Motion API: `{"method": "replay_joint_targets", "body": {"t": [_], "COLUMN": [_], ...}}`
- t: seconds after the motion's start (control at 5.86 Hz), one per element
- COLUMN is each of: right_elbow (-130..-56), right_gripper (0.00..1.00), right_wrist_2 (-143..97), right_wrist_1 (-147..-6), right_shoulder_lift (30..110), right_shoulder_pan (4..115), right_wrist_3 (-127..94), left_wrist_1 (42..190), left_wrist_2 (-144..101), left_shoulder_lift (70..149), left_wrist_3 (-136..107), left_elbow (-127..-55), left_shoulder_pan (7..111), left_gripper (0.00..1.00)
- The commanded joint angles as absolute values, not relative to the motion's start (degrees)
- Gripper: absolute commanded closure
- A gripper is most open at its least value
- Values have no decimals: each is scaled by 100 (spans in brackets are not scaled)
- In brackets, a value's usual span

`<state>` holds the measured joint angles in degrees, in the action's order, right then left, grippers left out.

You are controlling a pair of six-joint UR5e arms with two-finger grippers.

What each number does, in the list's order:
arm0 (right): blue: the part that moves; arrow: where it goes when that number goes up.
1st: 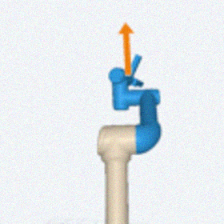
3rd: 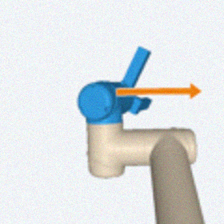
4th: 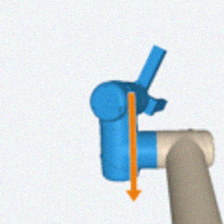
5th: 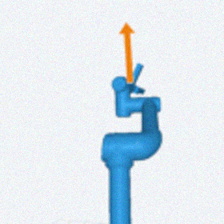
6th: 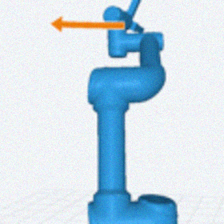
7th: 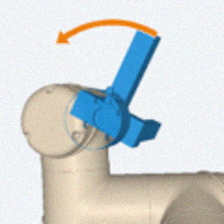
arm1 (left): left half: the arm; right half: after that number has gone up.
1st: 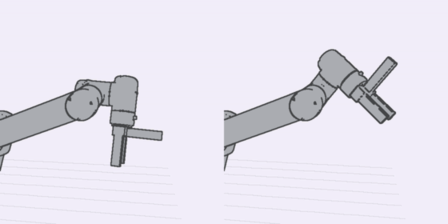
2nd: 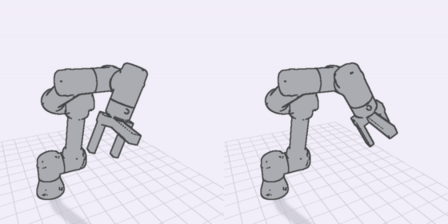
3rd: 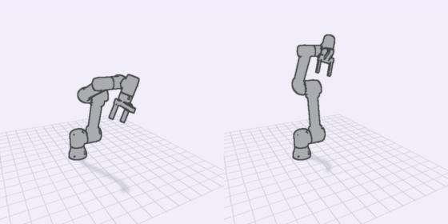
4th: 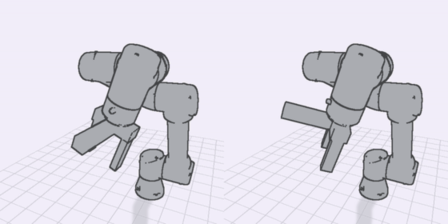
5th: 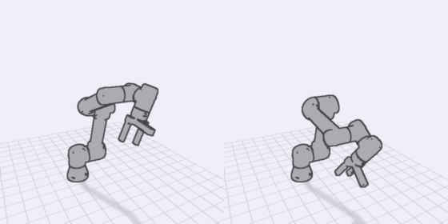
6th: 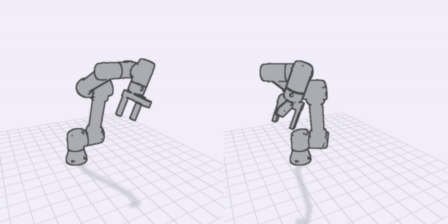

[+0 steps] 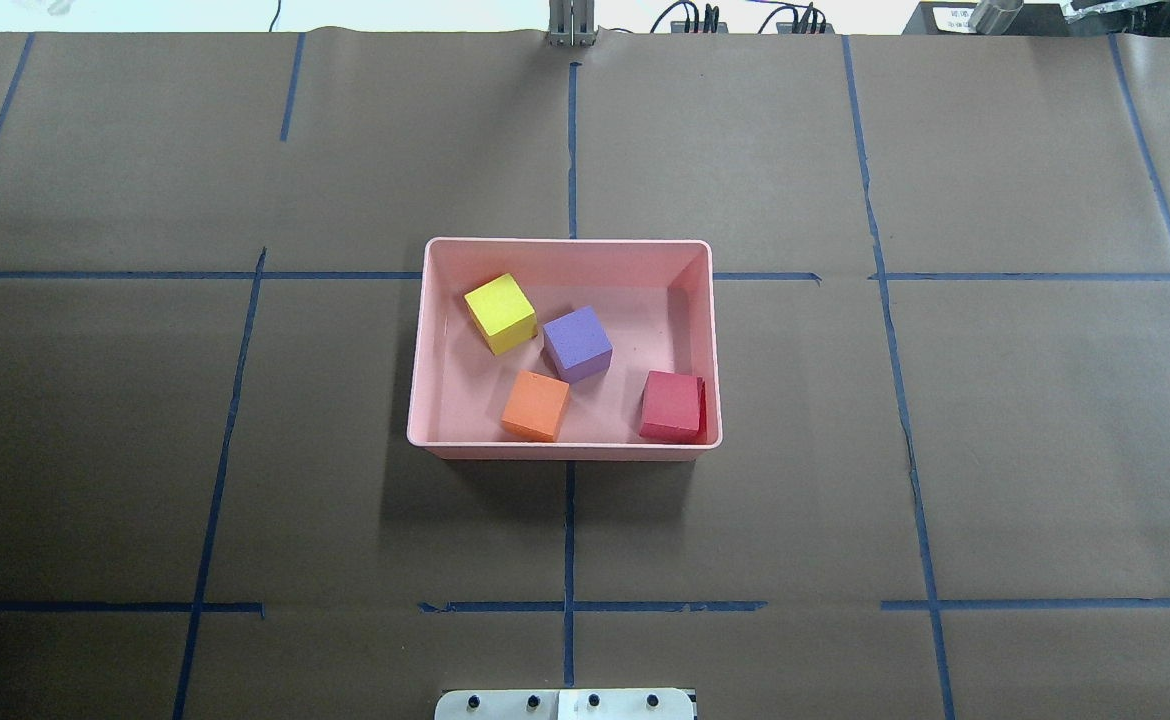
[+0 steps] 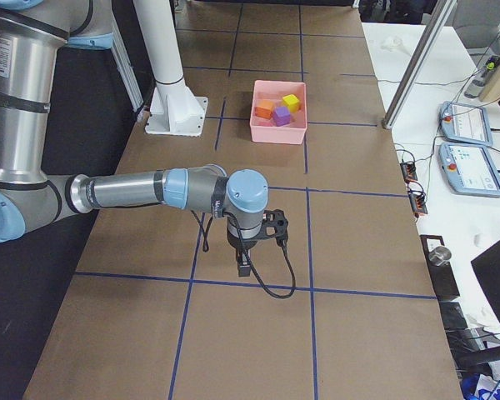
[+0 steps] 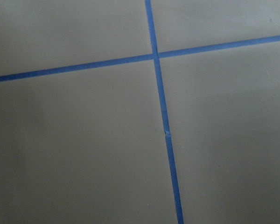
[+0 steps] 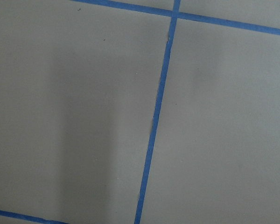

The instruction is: Place blocks into pink bin with both arms

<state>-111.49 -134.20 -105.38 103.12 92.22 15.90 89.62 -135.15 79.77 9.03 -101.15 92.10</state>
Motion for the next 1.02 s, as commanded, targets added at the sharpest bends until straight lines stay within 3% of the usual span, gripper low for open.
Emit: {"method": "replay_joint_targets", "body": {"t": [0.0,0.85], "right_elbow": [-11145,-11153], "right_gripper": [0,0], "right_wrist_2": [-13421,-13430], "right_wrist_1": [-10538,-10538], "right_shoulder_lift": [10301,10301], "right_shoulder_pan": [9220,9220], "right_wrist_3": [1591,1608], "left_wrist_1": [8965,8974], "left_wrist_2": [-13509,-13500], "left_shoulder_lift": [7928,7928], "left_wrist_3": [905,905], "left_elbow": [-10151,-10081], "left_shoulder_pan": [9202,9193], "left_gripper": [0,0]}}
